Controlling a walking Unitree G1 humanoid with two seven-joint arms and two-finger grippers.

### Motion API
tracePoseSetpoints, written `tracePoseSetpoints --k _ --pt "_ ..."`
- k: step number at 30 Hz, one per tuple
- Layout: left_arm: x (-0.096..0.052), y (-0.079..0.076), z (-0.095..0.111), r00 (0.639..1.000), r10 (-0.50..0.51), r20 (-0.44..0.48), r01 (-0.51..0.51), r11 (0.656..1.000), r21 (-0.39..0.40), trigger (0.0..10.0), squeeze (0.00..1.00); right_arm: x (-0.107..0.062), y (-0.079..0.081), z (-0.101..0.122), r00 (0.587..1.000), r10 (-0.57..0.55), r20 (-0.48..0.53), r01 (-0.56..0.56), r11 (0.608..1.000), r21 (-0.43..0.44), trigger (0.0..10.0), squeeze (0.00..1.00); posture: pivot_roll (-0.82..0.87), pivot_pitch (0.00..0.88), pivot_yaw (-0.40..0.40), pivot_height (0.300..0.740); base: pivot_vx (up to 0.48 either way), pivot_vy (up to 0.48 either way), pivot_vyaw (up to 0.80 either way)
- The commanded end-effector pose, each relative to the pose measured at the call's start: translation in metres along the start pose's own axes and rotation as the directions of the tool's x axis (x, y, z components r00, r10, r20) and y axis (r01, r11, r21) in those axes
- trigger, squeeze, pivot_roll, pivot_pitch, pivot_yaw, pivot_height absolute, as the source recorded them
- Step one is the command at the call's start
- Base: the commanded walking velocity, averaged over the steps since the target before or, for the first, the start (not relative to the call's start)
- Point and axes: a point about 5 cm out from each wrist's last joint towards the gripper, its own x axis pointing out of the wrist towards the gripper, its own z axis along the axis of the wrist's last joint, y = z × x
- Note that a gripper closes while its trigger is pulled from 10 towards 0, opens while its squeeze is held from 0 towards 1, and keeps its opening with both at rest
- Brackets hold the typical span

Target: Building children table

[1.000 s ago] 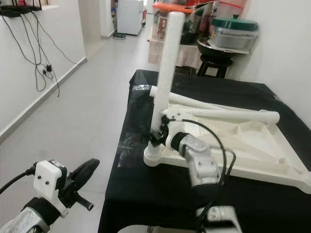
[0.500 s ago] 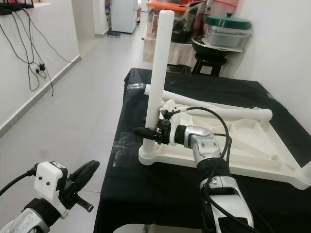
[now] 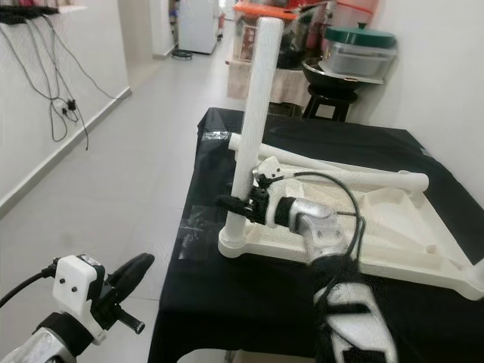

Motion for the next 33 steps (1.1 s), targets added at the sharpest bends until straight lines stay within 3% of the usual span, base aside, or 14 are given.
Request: tracePoseSetpoints --k 1,2,4,9,10,13,14,16,22,23,24,25,29,33 --pt "-0.002 0.000 0.001 1.000 -0.007 -0.001 0.007 1.000 -0.001 10.0 0.00 -0.016 -0.016 -0.008 0.965 -0.255 -0.056 0.256 0.967 0.006 0.0 0.00 0.01 0.000 -0.093 0.740 0.000 0.000 0.00" --pt "-0.002 0.001 0.001 1.000 -0.007 -0.002 0.007 1.000 -0.002 10.0 0.00 -0.031 -0.007 -0.011 0.922 -0.386 -0.021 0.386 0.922 -0.030 0.0 0.00 0.01 0.000 -0.083 0.740 0.000 0.000 0.00" --pt "-0.001 0.002 0.001 1.000 -0.008 -0.004 0.008 1.000 -0.002 10.0 0.00 -0.034 -0.004 -0.011 0.912 -0.410 0.005 0.410 0.911 -0.047 0.0 0.00 0.00 0.000 -0.072 0.740 0.000 0.000 0.00" --pt "0.001 0.002 0.001 1.000 -0.012 -0.003 0.012 1.000 -0.001 10.0 0.00 -0.022 -0.007 -0.012 0.941 -0.339 -0.018 0.338 0.939 -0.057 0.5 0.00 0.02 0.000 -0.093 0.740 0.000 0.000 0.00" --pt "0.002 0.002 0.001 1.000 -0.008 -0.001 0.008 1.000 0.000 10.0 0.00 -0.019 -0.008 -0.013 0.943 -0.332 -0.028 0.330 0.942 -0.060 10.0 0.00 0.02 0.000 -0.093 0.740 0.000 0.000 0.00" --pt "0.002 0.002 0.001 1.000 -0.005 0.001 0.005 1.000 0.001 10.0 0.00 -0.018 -0.008 -0.013 0.942 -0.333 -0.032 0.331 0.941 -0.064 10.0 0.00 0.02 0.000 -0.093 0.740 0.000 0.000 0.00" --pt "0.003 0.002 0.001 1.000 -0.005 0.003 0.005 1.000 0.002 10.0 0.00 -0.016 -0.002 -0.009 0.968 -0.248 -0.037 0.247 0.969 -0.031 10.0 1.00 0.02 0.000 -0.096 0.740 0.000 0.000 0.00" --pt "0.004 0.002 0.001 1.000 -0.006 0.003 0.006 1.000 0.002 10.0 0.00 -0.016 0.001 -0.007 0.976 -0.213 -0.039 0.213 0.977 -0.014 10.0 1.00 0.02 0.000 -0.095 0.740 0.000 0.000 0.00" --pt "0.006 0.002 0.000 1.000 -0.012 0.005 0.012 1.000 0.002 10.0 0.00 -0.001 -0.007 0.007 0.987 0.151 -0.057 -0.153 0.987 -0.038 10.0 1.00 0.02 0.000 -0.097 0.740 0.000 0.000 0.00" --pt "0.006 0.002 0.000 1.000 -0.011 0.006 0.011 1.000 0.002 10.0 0.00 0.000 -0.008 0.007 0.970 0.232 -0.075 -0.235 0.971 -0.041 10.0 0.68 0.02 0.000 -0.098 0.740 0.000 0.000 0.00" --pt "0.006 0.002 0.000 1.000 -0.011 0.006 0.011 1.000 0.002 10.0 0.00 0.000 -0.008 0.007 0.970 0.232 -0.075 -0.235 0.971 -0.041 10.0 0.68 0.02 0.000 -0.098 0.740 0.000 0.000 0.00" --pt "0.007 0.003 0.000 1.000 -0.011 0.007 0.011 1.000 0.003 10.0 0.00 0.001 -0.011 0.005 0.943 0.318 -0.103 -0.321 0.947 -0.016 10.0 0.00 0.03 0.000 -0.099 0.740 0.000 0.000 0.00" --pt "0.007 0.003 0.000 1.000 -0.009 0.008 0.009 1.000 0.005 10.0 0.00 0.003 -0.017 0.010 0.850 0.508 -0.139 -0.512 0.859 0.006 10.0 0.00 0.04 0.000 -0.103 0.740 0.000 0.000 0.00" --pt "0.007 0.003 0.000 1.000 -0.009 0.007 0.009 1.000 0.004 10.0 0.00 0.005 -0.021 0.013 0.836 0.526 -0.159 -0.532 0.847 0.007 10.0 0.00 0.04 0.000 -0.102 0.740 0.000 0.000 0.00"
